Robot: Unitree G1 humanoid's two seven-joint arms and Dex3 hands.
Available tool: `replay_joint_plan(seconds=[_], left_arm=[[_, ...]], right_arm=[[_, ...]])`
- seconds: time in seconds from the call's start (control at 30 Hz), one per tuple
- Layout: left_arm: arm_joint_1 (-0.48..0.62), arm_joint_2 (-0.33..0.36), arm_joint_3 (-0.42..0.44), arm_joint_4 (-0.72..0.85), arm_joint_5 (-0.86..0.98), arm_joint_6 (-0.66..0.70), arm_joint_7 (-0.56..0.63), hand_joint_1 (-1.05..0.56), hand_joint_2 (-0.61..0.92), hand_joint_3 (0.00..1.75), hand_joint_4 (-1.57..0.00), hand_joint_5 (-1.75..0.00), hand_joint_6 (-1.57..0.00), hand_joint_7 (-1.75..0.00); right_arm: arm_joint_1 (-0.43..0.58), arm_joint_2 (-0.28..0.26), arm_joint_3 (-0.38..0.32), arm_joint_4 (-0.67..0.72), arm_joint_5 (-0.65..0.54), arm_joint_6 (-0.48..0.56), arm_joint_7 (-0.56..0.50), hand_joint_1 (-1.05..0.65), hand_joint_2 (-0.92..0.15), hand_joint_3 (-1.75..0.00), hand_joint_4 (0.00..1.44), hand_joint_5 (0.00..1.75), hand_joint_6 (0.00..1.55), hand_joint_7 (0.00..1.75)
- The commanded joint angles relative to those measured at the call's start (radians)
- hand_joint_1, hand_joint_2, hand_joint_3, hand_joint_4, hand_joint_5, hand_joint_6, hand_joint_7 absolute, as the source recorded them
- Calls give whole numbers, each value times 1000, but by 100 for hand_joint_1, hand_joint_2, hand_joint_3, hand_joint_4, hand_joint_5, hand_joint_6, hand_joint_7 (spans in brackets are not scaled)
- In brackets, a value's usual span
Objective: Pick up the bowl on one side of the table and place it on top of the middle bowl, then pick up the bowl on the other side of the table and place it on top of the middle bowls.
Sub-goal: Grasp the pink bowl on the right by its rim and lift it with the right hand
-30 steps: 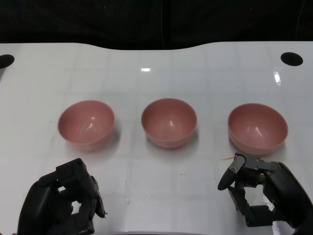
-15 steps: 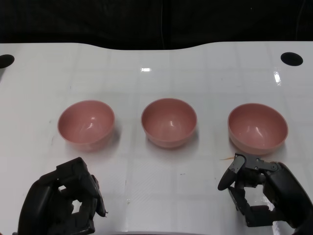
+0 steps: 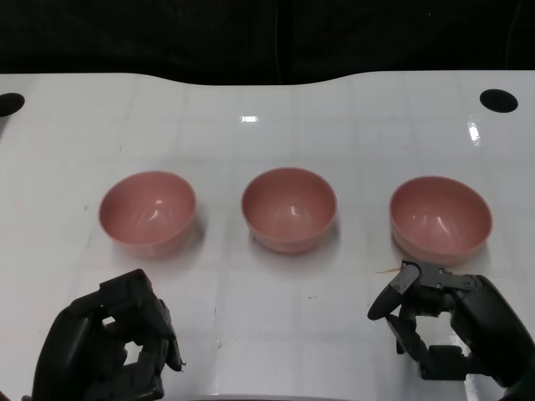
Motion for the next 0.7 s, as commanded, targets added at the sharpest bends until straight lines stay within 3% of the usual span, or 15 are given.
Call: replay_joint_plan(seconds=[0.03, 0.17, 0.3, 0.57, 0.7], left_arm=[[6, 9, 2, -2, 11, 2, 6, -6, 43, 140, -88, -170, -88, -141], [10, 8, 1, -2, 19, -5, 7, -8, 43, 138, -88, -170, -88, -141], [14, 7, 1, -8, 22, -3, 10, -8, 44, 136, -89, -170, -89, -142], [17, 4, 2, -15, 26, 6, 17, -7, 46, 133, -89, -170, -89, -145], [18, 6, 5, -16, 16, 11, 12, -8, 45, 134, -89, -170, -89, -144]], right_arm=[[-10, -24, -19, -16, -18, 14, -20, -21, -74, -52, 70, 134, 77, 90], [-12, -38, -24, -36, -48, 29, -40, -28, -86, -8, 57, 101, 73, 43], [-20, -55, -32, -46, -126, 14, -95, -35, -87, -1, 47, 75, 67, 14], [-64, -102, -52, -40, -339, -41, -271, -45, -85, 0, 33, 52, 50, 0], [-80, -133, -55, -66, -424, 2, -315, -51, -84, 0, 28, 47, 45, 0]])
